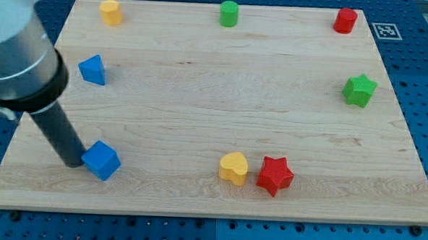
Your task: Slide the blue cube towards yellow heart
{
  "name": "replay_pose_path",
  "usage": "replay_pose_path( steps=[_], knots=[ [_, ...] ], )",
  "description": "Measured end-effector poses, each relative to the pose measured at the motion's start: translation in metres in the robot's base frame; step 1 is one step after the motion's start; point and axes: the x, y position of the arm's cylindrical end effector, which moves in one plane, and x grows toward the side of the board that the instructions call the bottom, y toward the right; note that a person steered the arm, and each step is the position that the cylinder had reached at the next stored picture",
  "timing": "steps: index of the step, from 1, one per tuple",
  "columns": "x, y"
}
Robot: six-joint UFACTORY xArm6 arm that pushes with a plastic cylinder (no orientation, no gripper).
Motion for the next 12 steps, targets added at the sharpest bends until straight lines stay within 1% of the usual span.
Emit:
replay_pose_path(
  steps=[1, 2, 3, 4, 5, 7, 8, 10, 11, 12],
  knots=[
    [0.0, 0.031],
    [0.002, 0.05],
    [0.028, 0.02],
    [0.04, 0.016],
    [0.04, 0.037],
    [0.038, 0.127],
    [0.038, 0.142],
    [0.058, 0.092],
    [0.053, 0.063],
    [0.03, 0.061]
  ],
)
